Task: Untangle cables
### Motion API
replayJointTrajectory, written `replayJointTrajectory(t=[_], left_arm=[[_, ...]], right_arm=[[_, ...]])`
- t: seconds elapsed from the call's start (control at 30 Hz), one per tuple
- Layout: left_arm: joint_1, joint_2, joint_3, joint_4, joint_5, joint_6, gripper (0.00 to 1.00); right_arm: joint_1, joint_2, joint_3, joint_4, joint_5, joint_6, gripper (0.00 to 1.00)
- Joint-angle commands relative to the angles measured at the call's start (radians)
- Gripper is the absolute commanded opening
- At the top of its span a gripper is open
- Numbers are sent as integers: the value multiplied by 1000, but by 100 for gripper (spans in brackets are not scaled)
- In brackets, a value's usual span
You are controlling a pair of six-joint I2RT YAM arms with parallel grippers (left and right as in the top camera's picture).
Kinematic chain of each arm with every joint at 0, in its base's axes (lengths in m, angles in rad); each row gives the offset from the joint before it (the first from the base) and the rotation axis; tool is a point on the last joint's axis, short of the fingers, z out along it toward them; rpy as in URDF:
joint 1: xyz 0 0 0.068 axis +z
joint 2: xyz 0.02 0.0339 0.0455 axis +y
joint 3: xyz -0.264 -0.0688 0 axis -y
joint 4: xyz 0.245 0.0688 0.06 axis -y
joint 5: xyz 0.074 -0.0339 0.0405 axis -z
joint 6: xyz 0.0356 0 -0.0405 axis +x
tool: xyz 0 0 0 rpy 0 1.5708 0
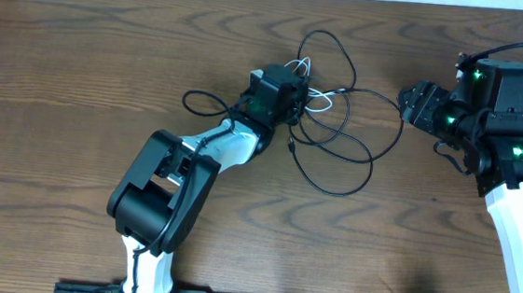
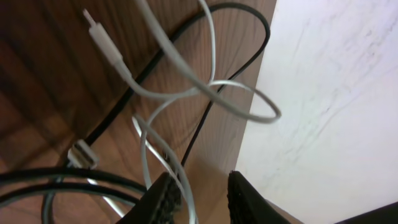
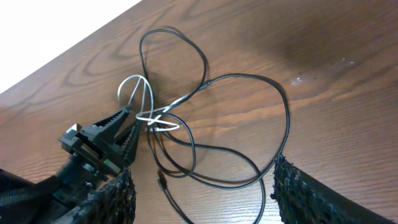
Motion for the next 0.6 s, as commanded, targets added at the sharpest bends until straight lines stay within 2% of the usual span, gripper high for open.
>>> replayJointTrajectory(t=[0.0,0.13,0.2,0.27,0.3,0.47,0.57], left_arm=[[-31,-2,9,4,-84,10,30],[-37,-2,9,5,-113,10,29],[-37,-2,9,5,-127,10,22],[-38,-2,9,22,-128,11,7],[-39,-2,9,30,-129,15,8],[-46,-2,9,116,-127,203,8],[-41,-2,9,192,-74,340,8]], right_arm=[[-6,-8,3,-7,7,-19,69],[-6,-8,3,-10,7,-19,69],[-6,-8,3,-11,7,-19,69],[-6,-8,3,-11,6,-19,69],[-6,-8,3,-13,6,-19,69],[-6,-8,3,-35,6,-18,64],[-5,-8,3,-80,6,-19,64]])
